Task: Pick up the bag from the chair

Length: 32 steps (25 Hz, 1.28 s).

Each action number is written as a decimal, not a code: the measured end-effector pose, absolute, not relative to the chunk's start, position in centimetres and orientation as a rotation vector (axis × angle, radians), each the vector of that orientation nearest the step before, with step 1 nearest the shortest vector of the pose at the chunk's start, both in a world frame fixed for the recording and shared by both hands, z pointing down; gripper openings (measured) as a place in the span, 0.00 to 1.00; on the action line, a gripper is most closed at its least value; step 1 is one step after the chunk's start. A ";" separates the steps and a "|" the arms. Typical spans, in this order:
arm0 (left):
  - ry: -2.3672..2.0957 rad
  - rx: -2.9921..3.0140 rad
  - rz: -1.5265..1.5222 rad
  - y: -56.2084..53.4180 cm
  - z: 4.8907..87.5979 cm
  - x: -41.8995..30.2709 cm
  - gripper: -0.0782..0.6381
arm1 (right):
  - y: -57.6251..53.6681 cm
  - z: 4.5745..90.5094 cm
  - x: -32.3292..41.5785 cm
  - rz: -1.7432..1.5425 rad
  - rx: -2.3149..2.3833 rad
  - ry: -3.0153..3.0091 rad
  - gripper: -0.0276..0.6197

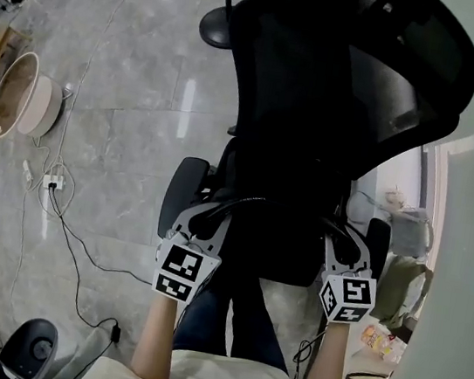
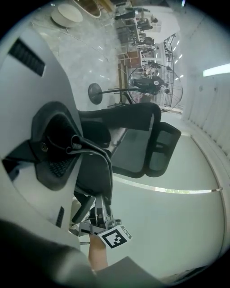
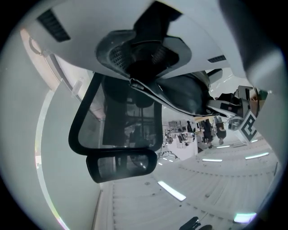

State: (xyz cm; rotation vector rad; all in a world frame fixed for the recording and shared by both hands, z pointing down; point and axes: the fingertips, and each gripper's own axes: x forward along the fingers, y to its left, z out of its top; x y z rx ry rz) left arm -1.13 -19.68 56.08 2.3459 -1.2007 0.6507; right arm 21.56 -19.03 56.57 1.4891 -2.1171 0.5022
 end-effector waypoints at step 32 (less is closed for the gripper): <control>-1.404 2.613 0.416 -16.9 28.4 -3.4 0.19 | -15.4 29.8 19.0 0.149 1.685 -2.368 0.21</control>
